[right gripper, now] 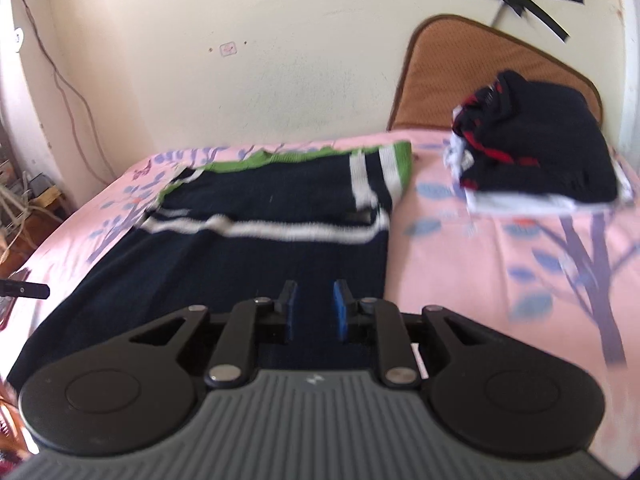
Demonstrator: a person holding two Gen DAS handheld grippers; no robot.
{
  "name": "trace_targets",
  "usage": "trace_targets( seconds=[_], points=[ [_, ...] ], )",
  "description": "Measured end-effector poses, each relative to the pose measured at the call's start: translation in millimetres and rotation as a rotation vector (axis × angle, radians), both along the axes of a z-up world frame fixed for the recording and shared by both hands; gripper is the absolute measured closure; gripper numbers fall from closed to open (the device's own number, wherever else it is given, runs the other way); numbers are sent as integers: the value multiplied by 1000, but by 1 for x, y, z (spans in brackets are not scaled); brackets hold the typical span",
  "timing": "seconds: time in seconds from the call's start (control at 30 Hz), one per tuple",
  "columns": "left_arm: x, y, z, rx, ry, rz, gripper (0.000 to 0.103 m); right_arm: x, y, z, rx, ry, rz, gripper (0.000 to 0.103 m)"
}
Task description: Fold small clothes
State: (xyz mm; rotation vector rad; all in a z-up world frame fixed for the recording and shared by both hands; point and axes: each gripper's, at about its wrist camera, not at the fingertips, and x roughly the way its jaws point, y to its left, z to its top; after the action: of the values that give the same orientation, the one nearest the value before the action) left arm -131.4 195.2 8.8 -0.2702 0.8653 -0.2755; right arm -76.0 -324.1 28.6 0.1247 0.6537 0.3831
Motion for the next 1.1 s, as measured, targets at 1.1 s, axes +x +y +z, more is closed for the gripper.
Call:
trace_targets(
  seconds=[1.1],
  points=[
    [175, -4, 19, -131, 9, 225, 67, 123, -26, 8, 24, -36, -150, 64]
  ],
)
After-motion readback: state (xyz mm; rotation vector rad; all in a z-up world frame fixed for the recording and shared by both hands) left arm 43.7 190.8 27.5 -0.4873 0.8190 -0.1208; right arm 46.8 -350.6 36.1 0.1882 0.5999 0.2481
